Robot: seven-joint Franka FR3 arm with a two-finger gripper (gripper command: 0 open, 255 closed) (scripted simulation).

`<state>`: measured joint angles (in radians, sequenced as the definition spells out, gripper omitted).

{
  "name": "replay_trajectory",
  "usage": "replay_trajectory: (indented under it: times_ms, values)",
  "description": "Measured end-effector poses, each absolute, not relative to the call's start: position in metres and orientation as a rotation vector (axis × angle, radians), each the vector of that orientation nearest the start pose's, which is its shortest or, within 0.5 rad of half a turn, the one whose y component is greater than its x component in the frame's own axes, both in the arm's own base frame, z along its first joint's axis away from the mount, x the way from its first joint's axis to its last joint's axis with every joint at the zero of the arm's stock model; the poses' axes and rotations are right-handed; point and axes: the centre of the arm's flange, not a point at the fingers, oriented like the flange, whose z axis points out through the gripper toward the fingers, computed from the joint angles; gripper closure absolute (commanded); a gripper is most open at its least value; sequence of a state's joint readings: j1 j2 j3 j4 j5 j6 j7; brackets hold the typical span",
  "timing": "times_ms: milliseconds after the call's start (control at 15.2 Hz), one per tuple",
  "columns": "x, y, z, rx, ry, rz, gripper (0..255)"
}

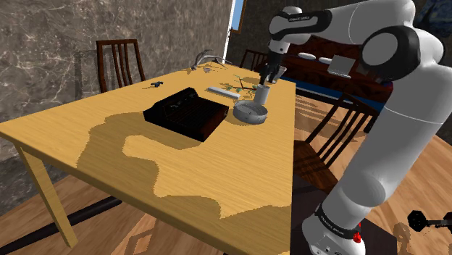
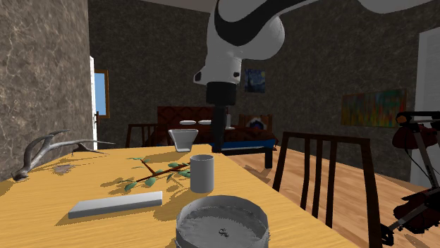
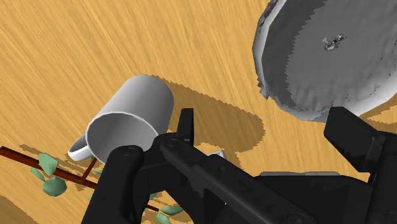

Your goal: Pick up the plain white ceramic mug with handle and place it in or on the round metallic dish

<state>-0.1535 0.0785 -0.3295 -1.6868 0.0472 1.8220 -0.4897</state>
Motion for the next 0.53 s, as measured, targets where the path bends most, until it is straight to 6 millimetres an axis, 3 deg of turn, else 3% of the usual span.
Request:
replay_trajectory:
  times_ms: [528]
  values:
    - [0.587, -0.343, 0.528, -3.146, 0.035, -0.109, 0]
